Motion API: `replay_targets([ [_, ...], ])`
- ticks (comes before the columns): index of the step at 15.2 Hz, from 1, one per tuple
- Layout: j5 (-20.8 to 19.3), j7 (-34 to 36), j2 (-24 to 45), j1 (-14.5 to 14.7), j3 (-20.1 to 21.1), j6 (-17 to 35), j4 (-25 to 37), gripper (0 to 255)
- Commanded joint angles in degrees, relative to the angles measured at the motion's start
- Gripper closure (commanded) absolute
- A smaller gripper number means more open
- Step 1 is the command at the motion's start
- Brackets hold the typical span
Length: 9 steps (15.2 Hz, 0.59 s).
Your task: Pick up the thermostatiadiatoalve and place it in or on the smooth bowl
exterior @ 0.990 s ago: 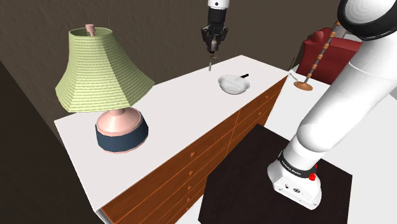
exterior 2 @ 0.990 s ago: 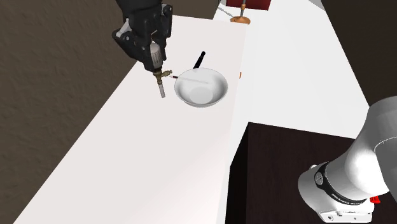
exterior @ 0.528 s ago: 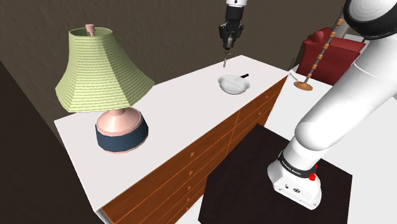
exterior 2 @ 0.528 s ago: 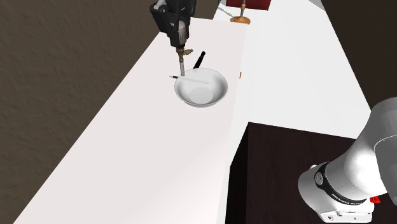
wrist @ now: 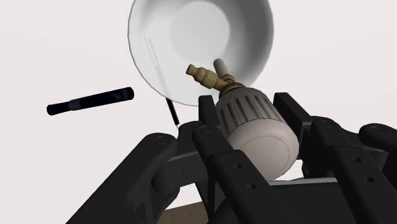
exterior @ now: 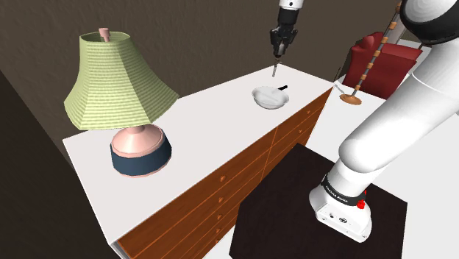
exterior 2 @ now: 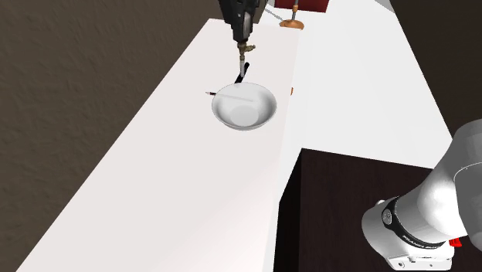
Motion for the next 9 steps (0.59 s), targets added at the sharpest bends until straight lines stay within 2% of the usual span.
replay_targets([
  [1, -0.1, -0.1, -0.3, -0.1, -0.1, 1.6, -1.8, 255],
  [9, -0.1, -0.1, -0.4, -0.1, -0.1, 7.7, -8.1, 255],
])
